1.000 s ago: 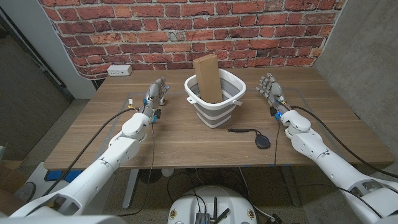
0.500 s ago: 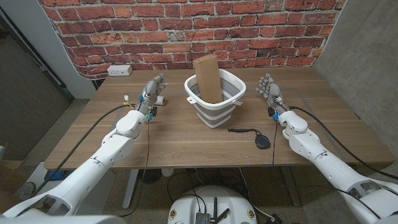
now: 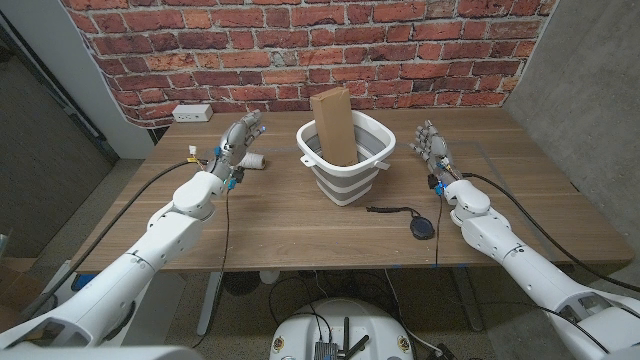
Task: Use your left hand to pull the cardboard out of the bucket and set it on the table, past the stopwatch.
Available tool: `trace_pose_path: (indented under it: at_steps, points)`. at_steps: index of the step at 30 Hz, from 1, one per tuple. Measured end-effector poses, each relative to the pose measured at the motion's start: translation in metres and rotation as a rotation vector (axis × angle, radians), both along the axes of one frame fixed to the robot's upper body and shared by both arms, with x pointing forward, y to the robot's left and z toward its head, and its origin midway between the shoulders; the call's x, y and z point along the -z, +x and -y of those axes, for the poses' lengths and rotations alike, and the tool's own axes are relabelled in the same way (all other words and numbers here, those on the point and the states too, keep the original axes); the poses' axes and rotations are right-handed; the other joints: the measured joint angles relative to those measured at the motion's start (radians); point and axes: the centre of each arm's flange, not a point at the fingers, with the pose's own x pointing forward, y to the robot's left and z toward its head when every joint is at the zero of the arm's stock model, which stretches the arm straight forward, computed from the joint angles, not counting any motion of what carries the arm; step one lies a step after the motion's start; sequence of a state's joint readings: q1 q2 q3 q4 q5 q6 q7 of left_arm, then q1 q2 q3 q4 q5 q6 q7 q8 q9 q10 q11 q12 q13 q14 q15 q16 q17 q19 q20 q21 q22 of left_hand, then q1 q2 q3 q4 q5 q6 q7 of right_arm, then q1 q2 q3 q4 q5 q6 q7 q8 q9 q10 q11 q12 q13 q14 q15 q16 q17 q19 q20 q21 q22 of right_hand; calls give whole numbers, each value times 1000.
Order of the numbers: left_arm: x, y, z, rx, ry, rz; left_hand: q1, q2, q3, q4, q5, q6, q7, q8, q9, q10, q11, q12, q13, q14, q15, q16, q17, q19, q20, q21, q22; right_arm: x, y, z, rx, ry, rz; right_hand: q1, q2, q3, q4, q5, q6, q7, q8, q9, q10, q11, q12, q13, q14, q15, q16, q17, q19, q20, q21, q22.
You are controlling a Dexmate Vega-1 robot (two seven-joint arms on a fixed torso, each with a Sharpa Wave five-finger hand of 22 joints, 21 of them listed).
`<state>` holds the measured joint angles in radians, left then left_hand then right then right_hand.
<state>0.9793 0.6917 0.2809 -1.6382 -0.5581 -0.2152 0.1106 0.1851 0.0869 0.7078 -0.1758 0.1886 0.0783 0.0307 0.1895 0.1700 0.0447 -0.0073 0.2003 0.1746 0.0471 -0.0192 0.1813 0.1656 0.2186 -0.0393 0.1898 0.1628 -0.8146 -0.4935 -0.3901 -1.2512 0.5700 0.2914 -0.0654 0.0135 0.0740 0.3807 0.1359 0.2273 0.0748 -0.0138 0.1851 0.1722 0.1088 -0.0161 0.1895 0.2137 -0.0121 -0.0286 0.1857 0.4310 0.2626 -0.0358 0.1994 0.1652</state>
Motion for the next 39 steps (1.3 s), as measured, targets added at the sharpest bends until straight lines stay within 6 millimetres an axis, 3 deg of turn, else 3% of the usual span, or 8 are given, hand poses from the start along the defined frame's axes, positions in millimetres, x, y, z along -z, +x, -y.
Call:
trace_pose_path:
  at_steps: [12, 27, 36, 39]
  points:
    - [-10, -21, -6, -2, 36, -1, 86, -62, -3, -16, 4, 15, -4, 8, 5, 41, -5, 7, 9, 82, -11, 11, 5, 38, -2, 8, 3, 4, 2, -6, 3, 9, -20, 0, 0, 2, 2, 6, 2, -2, 0, 0, 4, -4, 0, -5, 0, 0, 0, -5, 0, 0, -4, 0]
    - [-34, -56, 2, -47, 126, -12, 138, -113, -7, -21, 8, -7, 10, 8, 5, 46, -1, 7, 14, 78, -7, 10, 9, 22, 1, 0, 3, 12, 6, -10, 9, 22, -47, 0, 0, 2, 2, 10, 13, -6, 2, 0, 7, -7, 0, -9, 0, 0, 0, -14, 0, 0, -4, 0]
    - [-43, -65, 11, -113, 173, -36, 187, -142, -7, -20, 11, -13, 5, 8, 5, 48, -20, 7, 14, 74, -11, 6, 6, 1, 23, -8, 3, 13, 8, -10, 11, 22, -55, 0, 0, 2, 2, 9, 16, -9, 4, 0, 7, -7, 0, -14, 0, 0, 0, -19, -4, -4, -4, 0]
    - [-47, -68, 16, -125, 186, -34, 209, -160, -7, -20, 11, -7, 11, 8, 5, 48, -19, 7, 14, 74, -12, 6, 6, -15, 14, -13, 3, 13, 9, -11, 12, 21, -57, 0, 0, 2, 2, 9, 21, -14, 4, 0, 7, -7, 0, -14, 0, 0, 0, -19, -4, -4, -4, 0]
